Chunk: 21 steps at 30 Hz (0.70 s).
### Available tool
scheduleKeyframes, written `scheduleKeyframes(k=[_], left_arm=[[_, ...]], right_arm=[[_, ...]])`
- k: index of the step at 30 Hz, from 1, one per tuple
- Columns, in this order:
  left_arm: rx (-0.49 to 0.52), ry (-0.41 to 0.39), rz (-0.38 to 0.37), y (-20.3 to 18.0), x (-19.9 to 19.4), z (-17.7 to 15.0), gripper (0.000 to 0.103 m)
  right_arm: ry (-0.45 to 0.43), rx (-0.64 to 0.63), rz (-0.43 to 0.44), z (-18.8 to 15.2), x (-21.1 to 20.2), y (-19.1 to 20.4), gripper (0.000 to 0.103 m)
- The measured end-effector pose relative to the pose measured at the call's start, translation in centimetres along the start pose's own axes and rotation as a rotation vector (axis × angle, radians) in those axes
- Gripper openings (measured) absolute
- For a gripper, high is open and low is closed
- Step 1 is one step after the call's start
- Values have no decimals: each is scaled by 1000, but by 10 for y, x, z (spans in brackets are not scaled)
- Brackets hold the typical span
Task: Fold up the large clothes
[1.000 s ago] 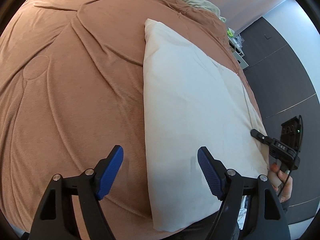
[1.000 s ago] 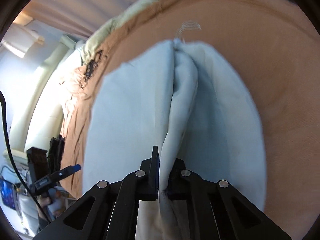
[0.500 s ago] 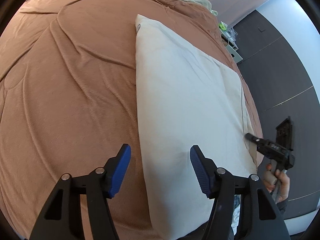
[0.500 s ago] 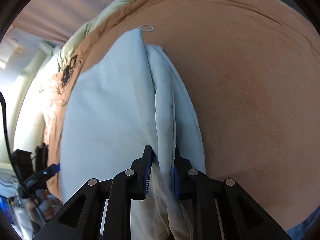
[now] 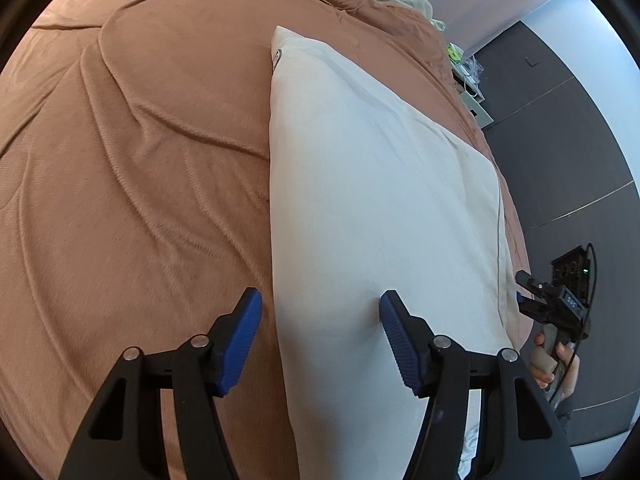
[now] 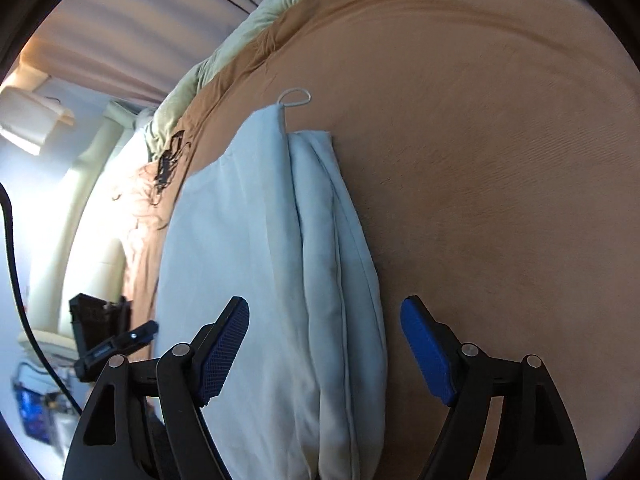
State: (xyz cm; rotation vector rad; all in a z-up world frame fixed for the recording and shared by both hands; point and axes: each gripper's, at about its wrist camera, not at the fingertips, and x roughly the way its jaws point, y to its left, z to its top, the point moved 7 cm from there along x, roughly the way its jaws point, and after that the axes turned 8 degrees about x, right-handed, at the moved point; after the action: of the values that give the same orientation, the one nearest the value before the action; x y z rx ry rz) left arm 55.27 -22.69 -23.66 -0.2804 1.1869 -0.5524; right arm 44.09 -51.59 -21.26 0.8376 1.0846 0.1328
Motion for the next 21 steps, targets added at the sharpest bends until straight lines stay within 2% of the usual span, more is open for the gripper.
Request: scheduleKeyframes(k=[2,7,9,12,14,15,16,18,21], left_arm=[[-2,-4,-1,1,3,3,62],[-17,-16,-7,3,14,11,62],[-25,-21,-10,3,16,13,55],[-22,-25,7,0,19,16,50],[-16,-29,21,-2,18,16,46],[-18,-34,18,-3,17,15,44],[-19,-38,19,-5,17,17,39],[-10,-55,25,-8,11,16,28],[3,-77,19,-16,1,16,19]], right_arm=[[46,27,71,6,15,0,78],[137,45,149,12,50,5,78],[173,27,173,13,61,12,78],[202,-12,186,12,69,22,77],[199,-41,152,14,76,29,63],[193,-55,117,14,79,30,39],[193,-72,106,12,80,33,24],[173,-107,95,9,77,41,17],[131,-145,44,6,68,57,13]])
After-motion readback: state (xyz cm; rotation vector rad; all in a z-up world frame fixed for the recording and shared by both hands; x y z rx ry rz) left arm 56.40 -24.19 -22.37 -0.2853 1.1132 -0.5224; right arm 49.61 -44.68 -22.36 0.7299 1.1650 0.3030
